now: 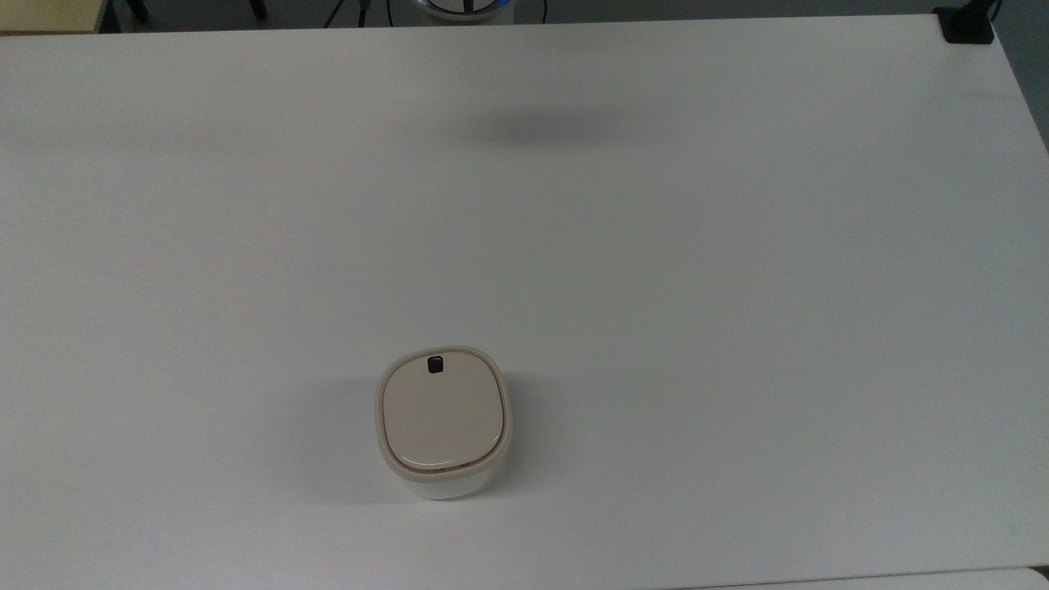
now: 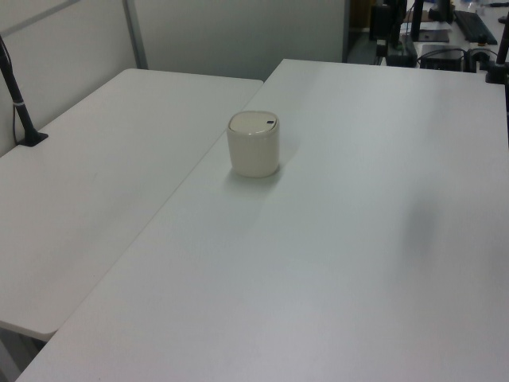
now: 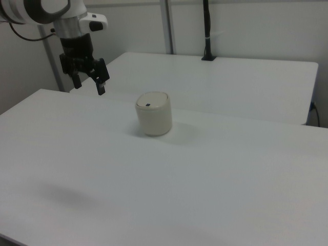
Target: Open the trash bin
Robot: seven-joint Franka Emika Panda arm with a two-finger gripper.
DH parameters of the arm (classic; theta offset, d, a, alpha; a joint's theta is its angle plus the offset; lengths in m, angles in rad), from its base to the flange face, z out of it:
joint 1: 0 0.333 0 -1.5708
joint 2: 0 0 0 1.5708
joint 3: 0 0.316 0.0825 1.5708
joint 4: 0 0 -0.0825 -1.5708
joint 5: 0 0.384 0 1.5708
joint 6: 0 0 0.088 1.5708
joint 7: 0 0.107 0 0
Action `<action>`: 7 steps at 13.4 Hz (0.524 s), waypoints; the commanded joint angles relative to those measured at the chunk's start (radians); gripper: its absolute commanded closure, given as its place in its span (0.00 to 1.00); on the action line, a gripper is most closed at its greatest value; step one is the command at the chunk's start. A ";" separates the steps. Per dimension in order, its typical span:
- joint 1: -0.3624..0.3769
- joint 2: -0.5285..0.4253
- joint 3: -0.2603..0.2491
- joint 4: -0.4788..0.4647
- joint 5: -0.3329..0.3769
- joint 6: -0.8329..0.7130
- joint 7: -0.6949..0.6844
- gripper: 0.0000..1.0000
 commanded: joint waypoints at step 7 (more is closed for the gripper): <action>0.002 0.091 -0.002 0.052 -0.003 0.022 -0.149 0.13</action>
